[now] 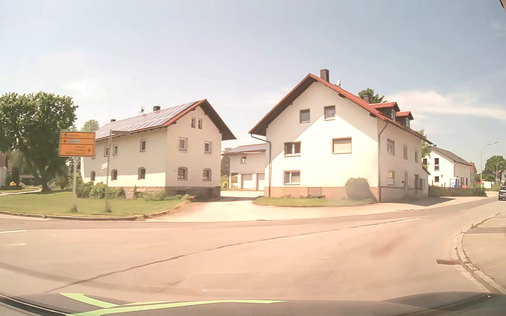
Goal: Follow the waypoints while adhering to traffic rules and regulations
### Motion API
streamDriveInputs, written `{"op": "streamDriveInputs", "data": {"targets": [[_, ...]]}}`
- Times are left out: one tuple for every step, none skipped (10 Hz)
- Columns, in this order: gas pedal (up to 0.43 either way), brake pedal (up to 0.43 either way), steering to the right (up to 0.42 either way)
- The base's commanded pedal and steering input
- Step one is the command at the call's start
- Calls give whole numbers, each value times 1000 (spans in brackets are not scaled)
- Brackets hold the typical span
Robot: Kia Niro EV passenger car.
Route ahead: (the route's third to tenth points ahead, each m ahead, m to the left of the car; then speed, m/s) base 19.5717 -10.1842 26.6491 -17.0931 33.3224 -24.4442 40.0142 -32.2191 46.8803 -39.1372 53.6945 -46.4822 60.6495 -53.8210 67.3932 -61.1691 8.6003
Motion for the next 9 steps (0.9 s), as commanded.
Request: {"op": "streamDriveInputs", "data": {"targets": [[110,0,249],[118,0,254],[118,0,256],[130,0,259],[130,0,265],[138,0,267],[138,0,268],[169,0,268],[197,0,266]]}}
